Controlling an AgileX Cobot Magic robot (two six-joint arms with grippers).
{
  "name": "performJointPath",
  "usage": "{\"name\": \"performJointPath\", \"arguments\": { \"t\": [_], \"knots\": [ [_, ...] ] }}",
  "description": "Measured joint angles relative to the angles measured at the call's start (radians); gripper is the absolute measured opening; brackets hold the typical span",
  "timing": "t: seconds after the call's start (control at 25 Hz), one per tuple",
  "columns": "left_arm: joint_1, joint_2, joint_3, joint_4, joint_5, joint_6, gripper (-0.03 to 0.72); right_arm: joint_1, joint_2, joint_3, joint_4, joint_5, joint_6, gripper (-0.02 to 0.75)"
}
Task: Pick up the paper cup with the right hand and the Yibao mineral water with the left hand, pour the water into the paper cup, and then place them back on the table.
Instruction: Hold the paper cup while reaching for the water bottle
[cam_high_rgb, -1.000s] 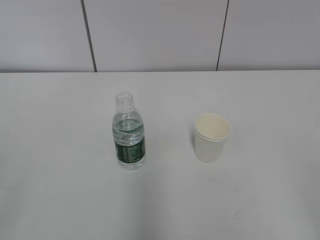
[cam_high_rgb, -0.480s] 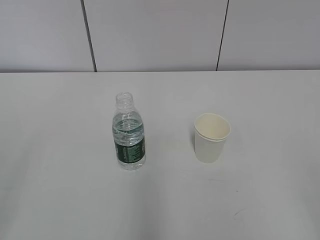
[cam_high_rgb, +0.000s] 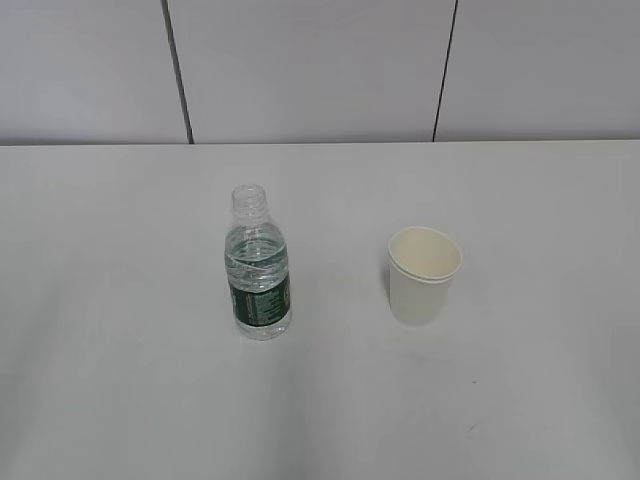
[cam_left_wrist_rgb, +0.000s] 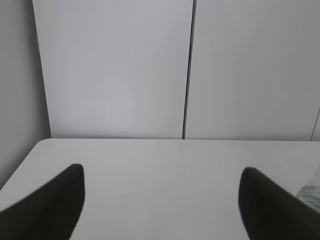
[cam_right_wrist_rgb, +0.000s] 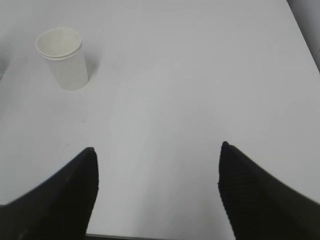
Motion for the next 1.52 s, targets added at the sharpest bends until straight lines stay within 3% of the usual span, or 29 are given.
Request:
{"name": "performJointPath", "arguments": {
  "t": [0.24, 0.84, 1.52],
  "knots": [
    [0.0, 0.129, 0.013, 0.008, -0.069, 0.0, 0.575, 0.0, 0.0, -0.006, 0.002, -0.043, 0.0, 0.585],
    [0.0, 0.365, 0.021, 0.044, -0.179, 0.0, 0.575, 0.0, 0.0, 0.228, 0.022, -0.528, 0.0, 0.585],
    [0.0, 0.565, 0.051, 0.055, -0.411, 0.0, 0.575, 0.0, 0.09, 0.329, -0.015, -0.88, -0.008, 0.585]
  ]
}}
